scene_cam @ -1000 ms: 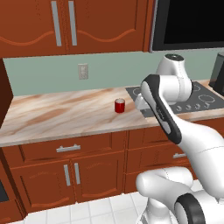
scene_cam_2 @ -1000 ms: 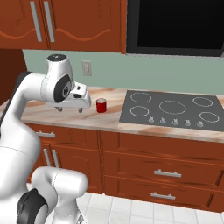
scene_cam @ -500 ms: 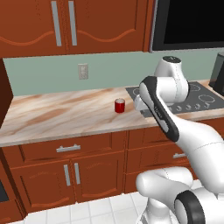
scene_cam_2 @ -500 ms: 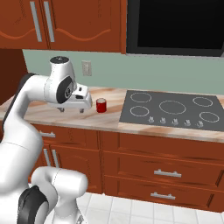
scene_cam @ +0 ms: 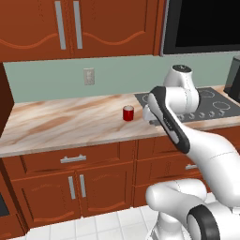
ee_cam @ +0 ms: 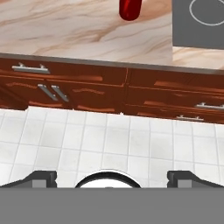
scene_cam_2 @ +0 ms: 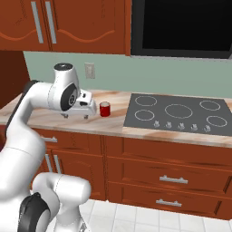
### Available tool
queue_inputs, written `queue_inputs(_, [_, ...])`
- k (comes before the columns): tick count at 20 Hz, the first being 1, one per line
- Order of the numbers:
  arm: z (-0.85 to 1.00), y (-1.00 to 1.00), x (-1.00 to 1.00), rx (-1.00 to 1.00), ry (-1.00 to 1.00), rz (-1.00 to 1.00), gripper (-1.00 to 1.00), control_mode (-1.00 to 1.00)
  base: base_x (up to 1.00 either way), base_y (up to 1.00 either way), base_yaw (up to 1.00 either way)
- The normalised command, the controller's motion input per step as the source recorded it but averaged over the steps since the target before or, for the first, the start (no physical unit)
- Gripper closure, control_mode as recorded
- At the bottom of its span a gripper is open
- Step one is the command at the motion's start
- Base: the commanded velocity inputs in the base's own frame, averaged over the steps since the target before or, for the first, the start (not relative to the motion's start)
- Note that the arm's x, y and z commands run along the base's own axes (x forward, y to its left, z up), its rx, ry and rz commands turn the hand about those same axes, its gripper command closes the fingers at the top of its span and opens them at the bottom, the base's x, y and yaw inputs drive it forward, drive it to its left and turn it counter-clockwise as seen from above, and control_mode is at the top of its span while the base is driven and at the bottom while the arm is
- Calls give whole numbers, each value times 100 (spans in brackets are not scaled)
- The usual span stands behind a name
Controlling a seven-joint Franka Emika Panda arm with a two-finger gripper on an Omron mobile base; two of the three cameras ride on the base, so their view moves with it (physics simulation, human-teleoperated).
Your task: Pick the mug on the counter and place it in the cabinet with the handle facing the right, like the mugs already inside.
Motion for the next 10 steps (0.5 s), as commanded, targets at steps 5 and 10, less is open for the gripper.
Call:
queue_inputs(5, [-5, 0, 28, 0, 0, -2, -100, -100, 0, 0, 0])
queue_inputs(10, [0, 0, 33, 0, 0, -2, -100, -100, 0, 0, 0])
